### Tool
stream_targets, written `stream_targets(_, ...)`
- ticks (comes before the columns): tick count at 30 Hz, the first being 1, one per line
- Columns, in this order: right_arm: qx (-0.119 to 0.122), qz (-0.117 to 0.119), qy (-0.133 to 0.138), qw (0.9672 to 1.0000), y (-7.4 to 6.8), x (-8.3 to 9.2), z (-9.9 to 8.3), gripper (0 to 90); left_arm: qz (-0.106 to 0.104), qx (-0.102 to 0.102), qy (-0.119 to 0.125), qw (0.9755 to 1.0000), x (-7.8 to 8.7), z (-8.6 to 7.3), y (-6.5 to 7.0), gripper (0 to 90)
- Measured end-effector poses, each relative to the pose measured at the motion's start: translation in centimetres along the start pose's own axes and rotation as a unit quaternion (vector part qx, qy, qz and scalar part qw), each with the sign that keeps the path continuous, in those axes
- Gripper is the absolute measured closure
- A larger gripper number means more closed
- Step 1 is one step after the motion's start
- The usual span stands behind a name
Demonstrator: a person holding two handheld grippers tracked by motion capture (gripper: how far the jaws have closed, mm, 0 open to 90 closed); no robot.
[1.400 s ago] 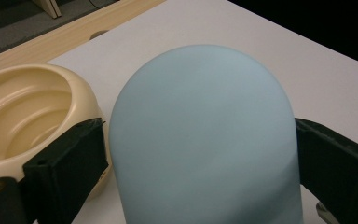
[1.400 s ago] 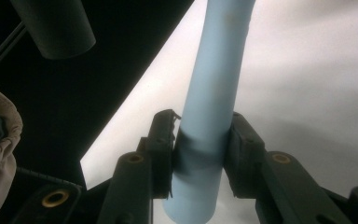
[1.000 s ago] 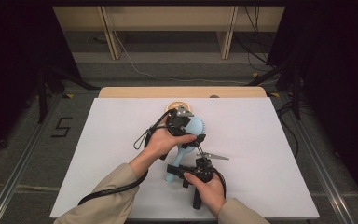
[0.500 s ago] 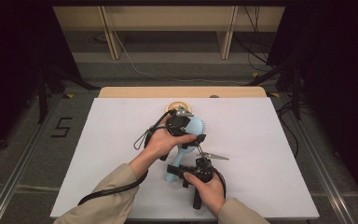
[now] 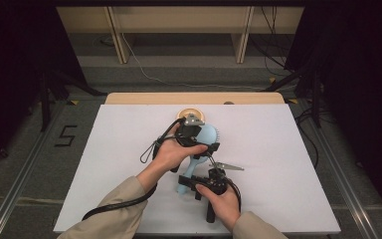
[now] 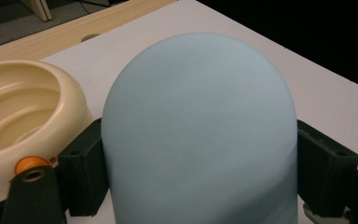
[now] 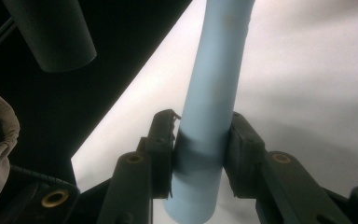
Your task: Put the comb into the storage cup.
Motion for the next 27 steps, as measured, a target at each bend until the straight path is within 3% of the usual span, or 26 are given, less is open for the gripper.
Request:
stream_targets(16,0.037,-0.024,0.006,0.9990,0.1,0.1,0.3,65.2,-0.002,0.008,0.038,0.9992,1.2,-0.1,-0.3,18.2)
stream_targets(22,0.046,-0.029,0.007,0.9985,0.2,0.3,0.5,63.2,0.000,0.006,0.068,0.9977,1.6,-0.3,-0.2,18.4)
stream_targets(27,0.058,-0.039,0.007,0.9975,0.2,0.3,0.6,60.9,0.003,0.006,0.077,0.9970,1.9,-0.5,-0.2,18.5)
Point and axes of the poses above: each handheld gripper's, and its own axes: x roughly backward along the jaws, z roughly out of its top, y roughly to its right, the point moved 4 cm from there along -x, roughly forward along the jaws, and after that the axes turned 2 degrees about -y, right-handed, at the moved point
